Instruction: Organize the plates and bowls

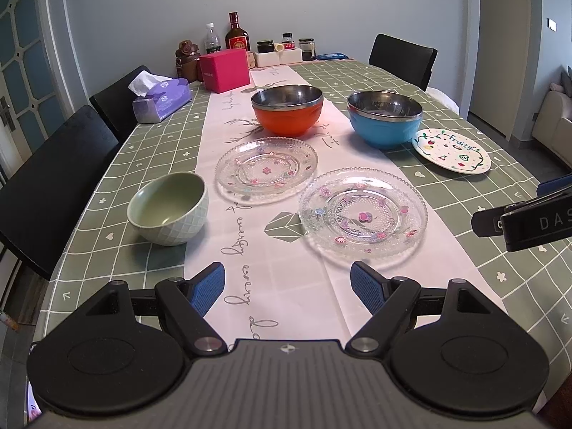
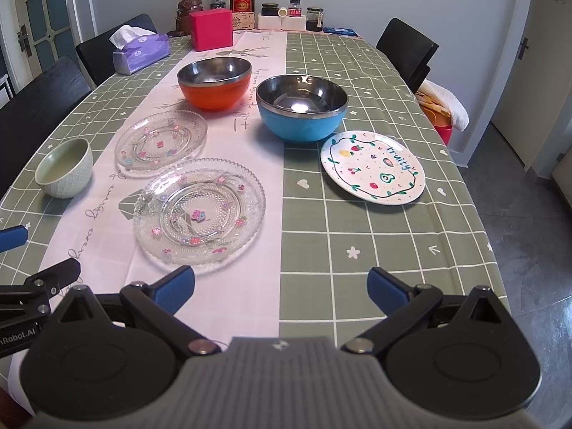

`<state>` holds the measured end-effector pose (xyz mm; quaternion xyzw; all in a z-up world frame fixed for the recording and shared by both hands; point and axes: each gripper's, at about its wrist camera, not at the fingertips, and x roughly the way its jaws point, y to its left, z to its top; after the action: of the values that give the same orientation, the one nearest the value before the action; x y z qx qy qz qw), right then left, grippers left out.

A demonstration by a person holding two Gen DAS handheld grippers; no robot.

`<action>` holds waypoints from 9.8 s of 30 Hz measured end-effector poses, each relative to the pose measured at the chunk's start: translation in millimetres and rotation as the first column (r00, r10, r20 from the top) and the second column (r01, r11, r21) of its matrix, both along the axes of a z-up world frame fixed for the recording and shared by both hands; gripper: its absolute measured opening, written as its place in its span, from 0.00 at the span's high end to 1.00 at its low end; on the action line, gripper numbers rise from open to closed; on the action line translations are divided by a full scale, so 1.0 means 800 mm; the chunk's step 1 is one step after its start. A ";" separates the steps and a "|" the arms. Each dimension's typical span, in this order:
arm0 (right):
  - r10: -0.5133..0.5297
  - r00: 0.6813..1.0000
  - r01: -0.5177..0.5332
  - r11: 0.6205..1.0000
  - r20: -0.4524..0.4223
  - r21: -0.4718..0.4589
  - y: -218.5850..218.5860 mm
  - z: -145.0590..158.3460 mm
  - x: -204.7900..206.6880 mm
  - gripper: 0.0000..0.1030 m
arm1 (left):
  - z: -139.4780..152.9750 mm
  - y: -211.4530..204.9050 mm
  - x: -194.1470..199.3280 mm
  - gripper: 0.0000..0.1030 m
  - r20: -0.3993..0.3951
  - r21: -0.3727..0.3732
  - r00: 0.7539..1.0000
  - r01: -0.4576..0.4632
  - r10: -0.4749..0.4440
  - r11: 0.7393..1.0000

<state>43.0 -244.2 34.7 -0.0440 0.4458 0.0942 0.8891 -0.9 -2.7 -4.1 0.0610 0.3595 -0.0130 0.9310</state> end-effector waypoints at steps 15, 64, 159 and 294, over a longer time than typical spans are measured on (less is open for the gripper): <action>0.006 1.000 -0.006 1.000 -0.008 -0.001 0.000 -0.002 0.000 0.02 | 0.000 -0.003 0.000 0.09 -0.004 -0.004 1.000 0.009 -0.009 1.000; 0.093 0.991 -0.117 0.950 0.095 0.288 -0.028 -0.010 0.076 0.28 | 0.009 0.031 0.095 0.52 -0.045 -0.302 0.995 0.070 -0.088 0.951; 0.221 0.962 -0.154 0.923 -0.161 0.352 -0.008 -0.087 -0.026 0.89 | -0.058 0.056 -0.022 0.85 -0.221 -0.308 0.975 -0.103 0.034 0.946; -0.060 0.991 0.113 0.855 -0.118 0.507 -0.139 -0.025 0.097 0.90 | 0.002 -0.021 0.120 0.89 -0.023 -0.494 0.998 -0.055 0.051 0.868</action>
<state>120.2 -355.5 14.6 0.2186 0.4494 0.1713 0.8491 95.1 -19.8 -2.1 -0.1890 0.3500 -0.0792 0.9141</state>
